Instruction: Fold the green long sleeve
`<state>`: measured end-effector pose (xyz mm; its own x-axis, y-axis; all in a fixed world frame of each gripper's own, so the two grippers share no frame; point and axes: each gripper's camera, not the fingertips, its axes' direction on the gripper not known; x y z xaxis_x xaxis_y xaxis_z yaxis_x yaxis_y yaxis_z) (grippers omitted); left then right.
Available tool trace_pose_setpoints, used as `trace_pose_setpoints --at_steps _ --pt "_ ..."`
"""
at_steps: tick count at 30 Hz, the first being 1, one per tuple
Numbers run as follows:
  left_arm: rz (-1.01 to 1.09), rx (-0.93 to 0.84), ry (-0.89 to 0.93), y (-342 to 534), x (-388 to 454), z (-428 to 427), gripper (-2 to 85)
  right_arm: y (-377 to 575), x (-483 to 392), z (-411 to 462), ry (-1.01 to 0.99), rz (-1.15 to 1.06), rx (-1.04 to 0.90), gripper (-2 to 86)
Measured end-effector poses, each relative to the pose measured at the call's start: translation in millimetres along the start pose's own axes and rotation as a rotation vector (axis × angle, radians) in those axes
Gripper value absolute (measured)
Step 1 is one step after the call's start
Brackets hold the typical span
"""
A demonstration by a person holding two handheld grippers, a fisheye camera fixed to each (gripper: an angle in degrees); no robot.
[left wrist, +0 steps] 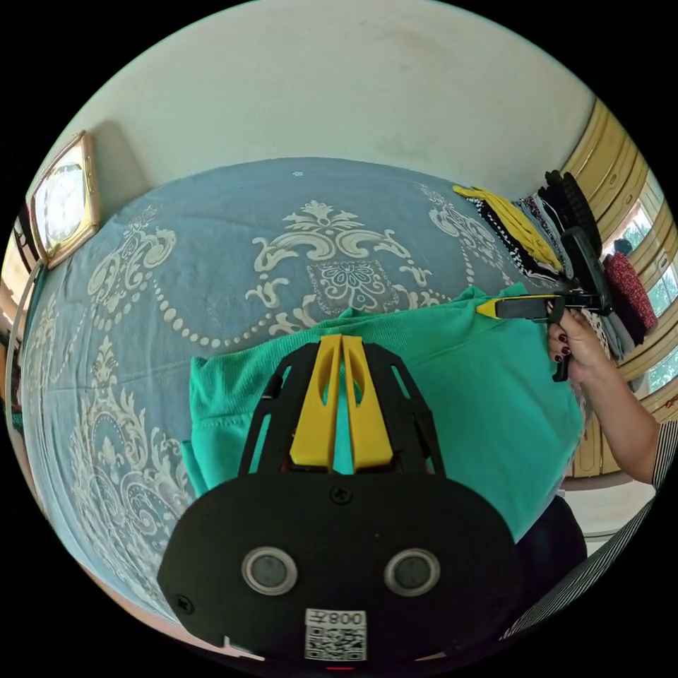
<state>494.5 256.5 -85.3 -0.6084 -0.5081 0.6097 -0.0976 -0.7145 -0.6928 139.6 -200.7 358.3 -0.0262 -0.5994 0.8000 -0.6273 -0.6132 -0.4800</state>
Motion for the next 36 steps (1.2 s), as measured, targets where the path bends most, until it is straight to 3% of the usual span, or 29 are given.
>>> trace_pose_setpoints --at_steps 8,11,15,17,19,25,36 --pt "-0.143 0.043 0.070 96 -36 -88 0.2 124 -16 -73 -0.018 0.009 0.106 0.1" --pt "-0.186 -0.034 0.113 143 -30 -95 0.2 202 -27 -86 -0.060 0.042 0.107 0.1" --pt "-0.282 -0.210 -0.002 185 -24 -73 0.1 292 -40 -70 0.005 0.118 0.025 0.1" --pt "-0.312 -0.184 0.033 189 -28 -75 0.1 316 -30 -51 0.115 0.175 -0.061 0.1" --pt "-0.351 -0.202 0.034 188 -30 -80 0.1 337 -15 -45 0.059 0.233 -0.090 0.2" --pt "-0.315 -0.184 -0.005 193 -18 -108 0.1 417 -20 -102 0.087 0.284 0.088 0.8" --pt "-0.368 -0.205 0.105 198 24 -87 0.2 530 38 -83 -0.185 0.533 0.220 7.7"
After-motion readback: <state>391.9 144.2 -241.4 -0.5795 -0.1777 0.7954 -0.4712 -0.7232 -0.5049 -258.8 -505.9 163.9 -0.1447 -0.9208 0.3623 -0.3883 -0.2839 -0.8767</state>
